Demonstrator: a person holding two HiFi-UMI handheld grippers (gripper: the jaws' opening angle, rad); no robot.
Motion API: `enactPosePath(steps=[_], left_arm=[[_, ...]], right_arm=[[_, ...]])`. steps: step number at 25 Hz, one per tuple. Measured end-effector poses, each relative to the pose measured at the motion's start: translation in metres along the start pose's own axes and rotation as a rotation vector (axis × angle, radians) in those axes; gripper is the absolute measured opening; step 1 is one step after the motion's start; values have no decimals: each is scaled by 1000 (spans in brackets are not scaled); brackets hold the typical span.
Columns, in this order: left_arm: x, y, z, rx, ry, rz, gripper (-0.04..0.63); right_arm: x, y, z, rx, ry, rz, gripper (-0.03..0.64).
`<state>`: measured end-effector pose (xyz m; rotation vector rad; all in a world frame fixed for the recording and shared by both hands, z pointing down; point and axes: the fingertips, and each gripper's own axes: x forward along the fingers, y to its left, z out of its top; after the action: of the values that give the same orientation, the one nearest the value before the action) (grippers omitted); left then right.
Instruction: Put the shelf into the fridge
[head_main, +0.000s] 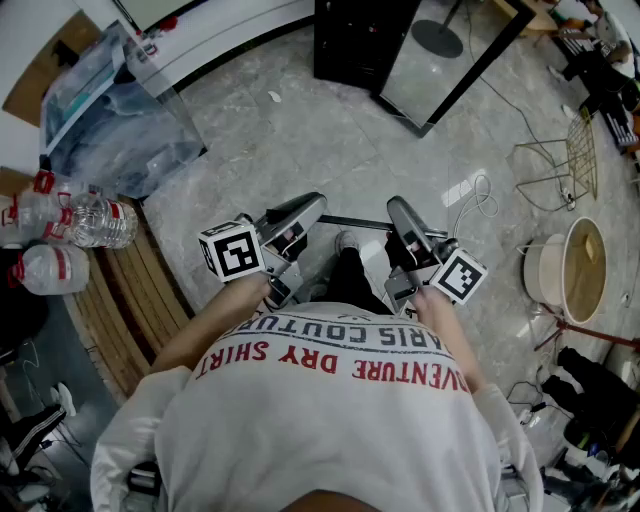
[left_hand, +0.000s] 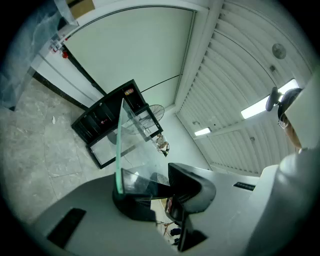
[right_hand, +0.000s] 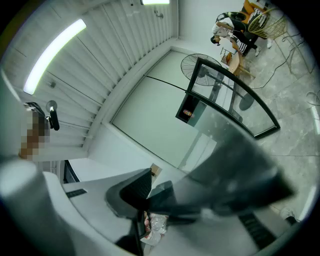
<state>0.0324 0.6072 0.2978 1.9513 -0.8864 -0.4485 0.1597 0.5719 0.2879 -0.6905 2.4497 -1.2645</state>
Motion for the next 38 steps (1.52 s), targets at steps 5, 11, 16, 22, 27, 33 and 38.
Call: enactPosePath(steps=[5, 11, 16, 22, 27, 33, 38], left_arm=[[0, -6, -1, 16, 13, -8, 100], [2, -5, 5, 36, 2, -34, 100], [7, 1, 7, 54, -5, -36, 101], [29, 19, 39, 48, -15, -26, 102], [57, 37, 66, 40, -17, -15, 103], [106, 65, 103, 24, -7, 13, 104], [151, 86, 142, 12, -7, 26, 104]], right_arm=[[-4, 4, 0, 6, -10, -13, 92], [2, 7, 5, -27, -11, 6, 92], [6, 0, 8, -46, -15, 22, 94], [41, -18, 31, -39, 2, 22, 94], [66, -43, 54, -10, 7, 11, 94], [105, -83, 96, 6, 22, 7, 94], [142, -116, 136, 30, 39, -2, 95]])
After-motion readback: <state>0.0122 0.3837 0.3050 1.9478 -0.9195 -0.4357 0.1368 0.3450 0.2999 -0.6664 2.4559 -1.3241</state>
